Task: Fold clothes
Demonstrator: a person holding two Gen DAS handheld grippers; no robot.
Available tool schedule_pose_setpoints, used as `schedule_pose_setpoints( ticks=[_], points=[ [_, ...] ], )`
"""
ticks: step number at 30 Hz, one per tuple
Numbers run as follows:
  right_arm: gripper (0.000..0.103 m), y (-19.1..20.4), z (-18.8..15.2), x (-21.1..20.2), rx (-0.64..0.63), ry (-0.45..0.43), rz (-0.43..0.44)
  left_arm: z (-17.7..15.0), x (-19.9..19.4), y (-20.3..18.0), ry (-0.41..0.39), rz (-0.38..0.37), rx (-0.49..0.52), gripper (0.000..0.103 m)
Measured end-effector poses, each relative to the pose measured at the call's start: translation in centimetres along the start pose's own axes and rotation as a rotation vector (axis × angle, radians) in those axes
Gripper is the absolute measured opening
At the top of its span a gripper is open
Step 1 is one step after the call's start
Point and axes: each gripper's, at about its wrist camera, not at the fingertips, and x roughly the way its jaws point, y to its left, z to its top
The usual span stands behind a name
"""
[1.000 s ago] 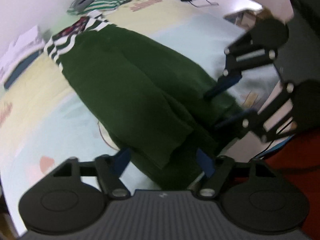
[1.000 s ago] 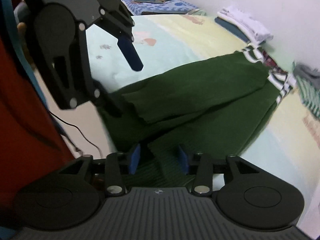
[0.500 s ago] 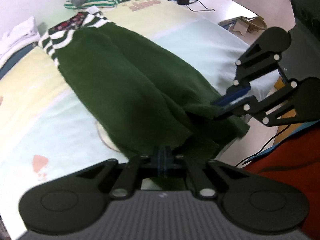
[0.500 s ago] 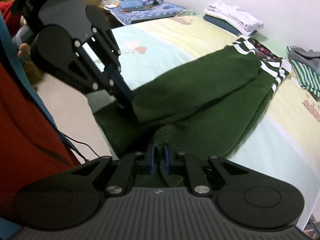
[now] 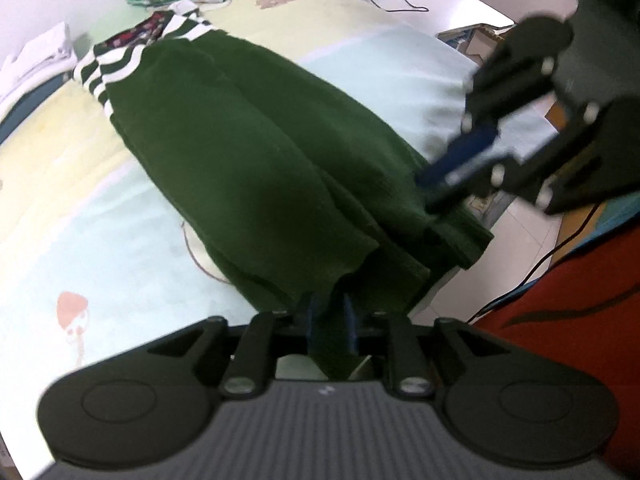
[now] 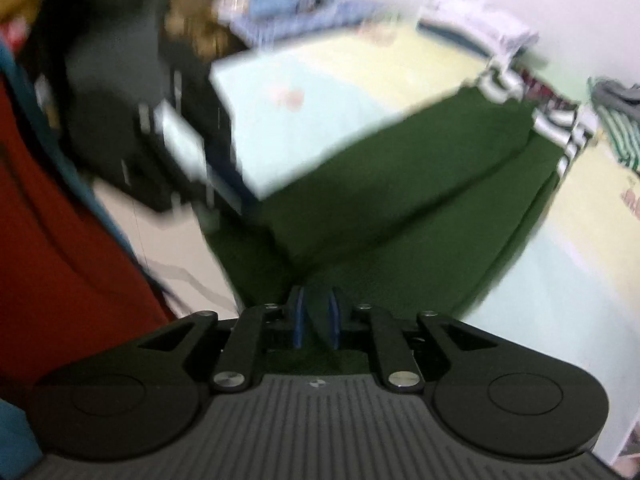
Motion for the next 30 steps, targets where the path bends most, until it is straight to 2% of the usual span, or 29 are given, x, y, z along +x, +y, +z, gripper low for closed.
schedule_pose_setpoints(
  ticks=[3,7,8,11,13,15,19,22,26,27,28,30],
  points=[
    [0.027,0.7,1.0,1.0,-0.043,-0.06,0.009,0.0,0.2,0.4,0.001,0.01,-0.022,0.027],
    [0.029,2.3,0.5,5.7,-0.226,0.015,0.006,-0.4,0.5,0.7,0.015,0.013,-0.033,0.034],
    [0.03,2.4,0.5,6.2,-0.239,0.016,0.012,-0.6,0.6,0.8,0.02,0.015,-0.037,0.034],
    [0.028,2.1,0.6,7.1,-0.217,-0.009,0.039,-1.0,0.7,1.4,0.034,0.026,-0.07,0.034],
    [0.005,1.7,0.8,7.4,-0.197,-0.02,0.06,-1.3,0.4,1.8,0.032,0.03,-0.091,0.038],
    [0.005,1.5,1.1,7.2,-0.187,-0.01,0.076,-1.5,0.1,2.1,0.025,0.042,-0.105,0.043],
    [0.005,1.3,1.7,6.1,-0.156,-0.028,0.145,-1.6,-0.5,3.0,0.01,0.057,-0.129,0.045],
    [0.005,1.5,1.4,7.2,-0.179,0.015,0.131,-1.4,-0.9,3.3,-0.001,0.05,-0.134,0.049],
    [0.008,1.6,1.0,8.0,-0.119,-0.009,0.147,-1.0,-1.0,3.6,-0.012,0.052,-0.121,0.056],
    [0.009,1.5,0.9,8.0,-0.105,-0.011,0.148,-0.9,-1.0,3.7,-0.013,0.053,-0.12,0.057],
    [0.017,1.4,1.0,7.8,-0.09,-0.003,0.153,-0.8,-1.0,3.8,-0.013,0.054,-0.119,0.057],
    [0.025,0.9,1.0,6.4,-0.035,0.015,0.166,-0.8,-1.0,3.9,-0.015,0.059,-0.126,0.058]
  ],
)
